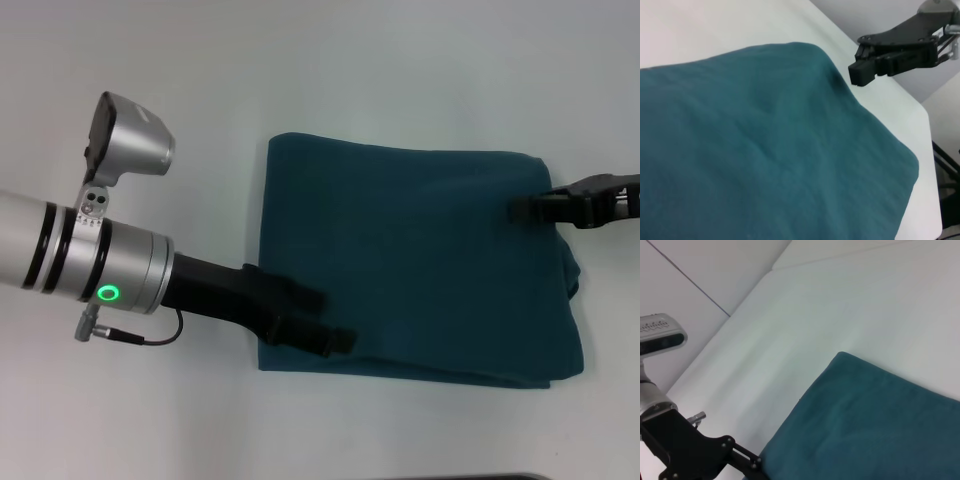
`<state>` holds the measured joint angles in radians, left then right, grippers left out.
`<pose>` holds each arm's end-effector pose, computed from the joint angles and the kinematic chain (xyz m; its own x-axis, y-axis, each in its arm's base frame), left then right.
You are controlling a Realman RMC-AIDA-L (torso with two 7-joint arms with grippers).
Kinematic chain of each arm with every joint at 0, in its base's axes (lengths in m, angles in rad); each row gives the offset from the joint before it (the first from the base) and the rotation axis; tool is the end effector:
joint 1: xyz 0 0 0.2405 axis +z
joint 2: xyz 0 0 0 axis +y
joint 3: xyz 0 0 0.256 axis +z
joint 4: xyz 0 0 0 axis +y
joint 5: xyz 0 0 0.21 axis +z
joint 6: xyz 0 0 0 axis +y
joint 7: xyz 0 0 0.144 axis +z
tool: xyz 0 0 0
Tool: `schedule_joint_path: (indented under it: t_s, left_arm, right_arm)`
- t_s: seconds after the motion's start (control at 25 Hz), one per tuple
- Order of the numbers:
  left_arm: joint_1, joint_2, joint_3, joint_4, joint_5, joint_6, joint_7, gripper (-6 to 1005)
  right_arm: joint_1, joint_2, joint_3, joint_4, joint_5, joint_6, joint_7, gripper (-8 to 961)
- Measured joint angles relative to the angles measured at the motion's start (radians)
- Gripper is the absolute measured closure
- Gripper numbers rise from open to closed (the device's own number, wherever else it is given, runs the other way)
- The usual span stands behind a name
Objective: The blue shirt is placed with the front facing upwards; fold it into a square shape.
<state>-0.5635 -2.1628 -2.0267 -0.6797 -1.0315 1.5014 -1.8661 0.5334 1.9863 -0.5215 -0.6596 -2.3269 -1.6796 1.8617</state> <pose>-0.2290 0.2948 -0.0860 0.7458 0.6561 0.1153 0.6343 -0.7523 0.1782 0.3081 0.3108 0.0363 0.5321 -0.7804 -0.3284 -0.8198 -0.5718 0.0304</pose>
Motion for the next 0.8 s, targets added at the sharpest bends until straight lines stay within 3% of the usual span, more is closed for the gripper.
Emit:
schedule_joint_path:
  t_s: [0.8]
  left_arm:
    - [-0.001,0.000,0.006,0.007,0.002,-0.013,-0.007,112]
  right_arm:
    - [0.002,0.003,0.000,0.000,0.000,-0.005,-0.012,931]
